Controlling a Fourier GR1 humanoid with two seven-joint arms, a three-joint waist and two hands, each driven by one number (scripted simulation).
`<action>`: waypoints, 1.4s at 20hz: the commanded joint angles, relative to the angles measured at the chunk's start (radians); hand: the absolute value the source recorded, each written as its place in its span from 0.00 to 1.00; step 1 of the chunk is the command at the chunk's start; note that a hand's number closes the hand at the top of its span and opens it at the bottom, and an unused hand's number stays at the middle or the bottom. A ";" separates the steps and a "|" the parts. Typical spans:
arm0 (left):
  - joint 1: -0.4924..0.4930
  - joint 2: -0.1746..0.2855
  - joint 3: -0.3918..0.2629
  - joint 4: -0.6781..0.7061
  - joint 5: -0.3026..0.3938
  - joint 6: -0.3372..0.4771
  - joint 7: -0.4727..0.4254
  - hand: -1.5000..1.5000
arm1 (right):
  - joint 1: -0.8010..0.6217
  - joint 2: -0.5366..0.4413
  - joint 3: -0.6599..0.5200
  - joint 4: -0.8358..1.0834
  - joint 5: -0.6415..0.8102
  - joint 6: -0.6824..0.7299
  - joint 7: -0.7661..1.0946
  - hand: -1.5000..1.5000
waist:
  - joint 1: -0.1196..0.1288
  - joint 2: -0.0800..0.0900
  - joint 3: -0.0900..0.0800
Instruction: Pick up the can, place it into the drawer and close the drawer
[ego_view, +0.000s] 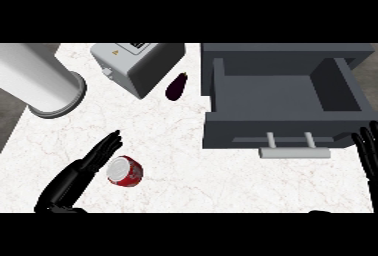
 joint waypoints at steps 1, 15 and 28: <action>-0.043 0.026 0.044 0.164 -0.052 -0.016 -0.141 0.00 | 0.018 0.016 0.024 -0.043 0.029 0.003 0.011 0.00 | -0.002 0.000 0.000; -0.099 0.084 0.103 0.373 -0.115 -0.053 -0.296 0.00 | 0.007 0.006 -0.062 -0.006 -0.030 0.051 0.001 0.00 | -0.001 0.000 0.000; -0.190 0.049 0.094 0.608 -0.206 0.036 -0.375 0.00 | 0.015 0.058 -0.009 -0.073 0.025 0.018 0.049 0.00 | -0.002 0.000 0.000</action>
